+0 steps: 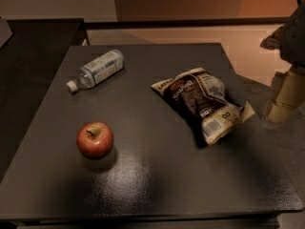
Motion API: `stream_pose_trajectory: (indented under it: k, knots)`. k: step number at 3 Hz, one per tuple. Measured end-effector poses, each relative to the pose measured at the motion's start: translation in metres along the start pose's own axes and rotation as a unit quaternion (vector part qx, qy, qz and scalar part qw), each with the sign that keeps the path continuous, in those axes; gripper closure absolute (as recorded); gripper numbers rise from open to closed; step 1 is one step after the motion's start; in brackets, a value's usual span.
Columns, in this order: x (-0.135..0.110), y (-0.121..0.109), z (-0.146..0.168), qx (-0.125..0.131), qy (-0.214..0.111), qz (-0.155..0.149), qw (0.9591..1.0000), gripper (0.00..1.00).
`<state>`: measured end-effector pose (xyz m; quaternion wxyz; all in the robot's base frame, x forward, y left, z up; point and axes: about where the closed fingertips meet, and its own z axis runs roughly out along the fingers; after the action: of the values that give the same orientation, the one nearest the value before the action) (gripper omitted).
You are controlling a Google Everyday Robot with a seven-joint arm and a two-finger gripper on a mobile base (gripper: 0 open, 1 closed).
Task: Pick apple
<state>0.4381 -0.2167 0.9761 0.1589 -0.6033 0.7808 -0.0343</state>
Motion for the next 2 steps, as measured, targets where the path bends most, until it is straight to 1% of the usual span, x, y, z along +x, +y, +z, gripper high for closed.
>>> stream_pose_trajectory:
  k: [1, 2]
  knots:
    - [0.0000, 0.0000, 0.0000, 0.000, 0.000, 0.000, 1.0000, 0.00]
    - [-0.0068, -0.0002, -0.0016, 0.003, -0.005, -0.008, 1.0000, 0.00]
